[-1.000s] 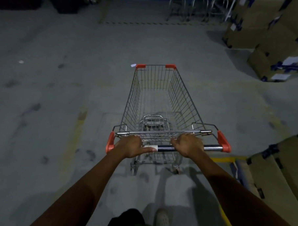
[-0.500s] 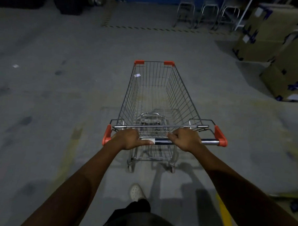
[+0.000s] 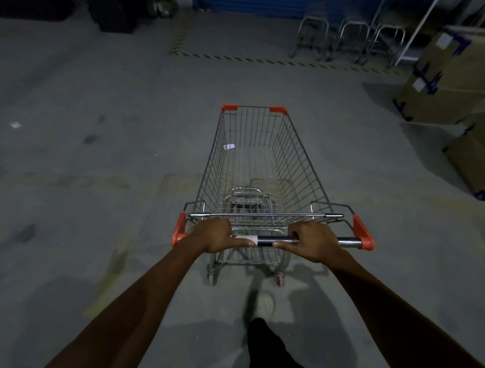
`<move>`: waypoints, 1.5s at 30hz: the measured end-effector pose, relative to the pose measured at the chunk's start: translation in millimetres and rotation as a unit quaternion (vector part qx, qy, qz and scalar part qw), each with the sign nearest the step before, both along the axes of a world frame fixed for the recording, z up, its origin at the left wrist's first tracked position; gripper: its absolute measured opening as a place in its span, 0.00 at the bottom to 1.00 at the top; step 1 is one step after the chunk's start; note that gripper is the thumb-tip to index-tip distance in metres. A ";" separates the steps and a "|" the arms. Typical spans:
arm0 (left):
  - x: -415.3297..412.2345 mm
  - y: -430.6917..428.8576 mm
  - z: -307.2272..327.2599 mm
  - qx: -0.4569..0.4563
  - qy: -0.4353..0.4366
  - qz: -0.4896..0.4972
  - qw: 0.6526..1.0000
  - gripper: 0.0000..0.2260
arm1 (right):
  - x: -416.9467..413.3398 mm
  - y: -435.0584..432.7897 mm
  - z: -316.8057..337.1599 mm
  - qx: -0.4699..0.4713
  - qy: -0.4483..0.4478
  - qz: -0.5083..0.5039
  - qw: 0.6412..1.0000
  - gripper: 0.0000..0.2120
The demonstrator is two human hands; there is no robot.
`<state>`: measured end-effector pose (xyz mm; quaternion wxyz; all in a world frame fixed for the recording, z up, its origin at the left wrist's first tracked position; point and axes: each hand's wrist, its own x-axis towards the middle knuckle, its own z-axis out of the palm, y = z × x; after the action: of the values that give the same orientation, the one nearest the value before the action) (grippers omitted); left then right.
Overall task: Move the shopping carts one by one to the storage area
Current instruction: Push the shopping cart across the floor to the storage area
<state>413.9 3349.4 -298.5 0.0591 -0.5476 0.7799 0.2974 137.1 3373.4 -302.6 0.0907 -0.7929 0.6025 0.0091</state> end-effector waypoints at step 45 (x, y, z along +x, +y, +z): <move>-45.5 -965.9 21.1 0.028 0.017 -0.033 0.999 0.28 | -49.9 -945.8 -14.2 0.018 0.030 -0.181 0.983 0.24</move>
<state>368.4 2383.5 -277.4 0.0711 -0.5146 0.7897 0.3264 87.3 2427.6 -316.8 0.0867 -0.6685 0.7382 0.0272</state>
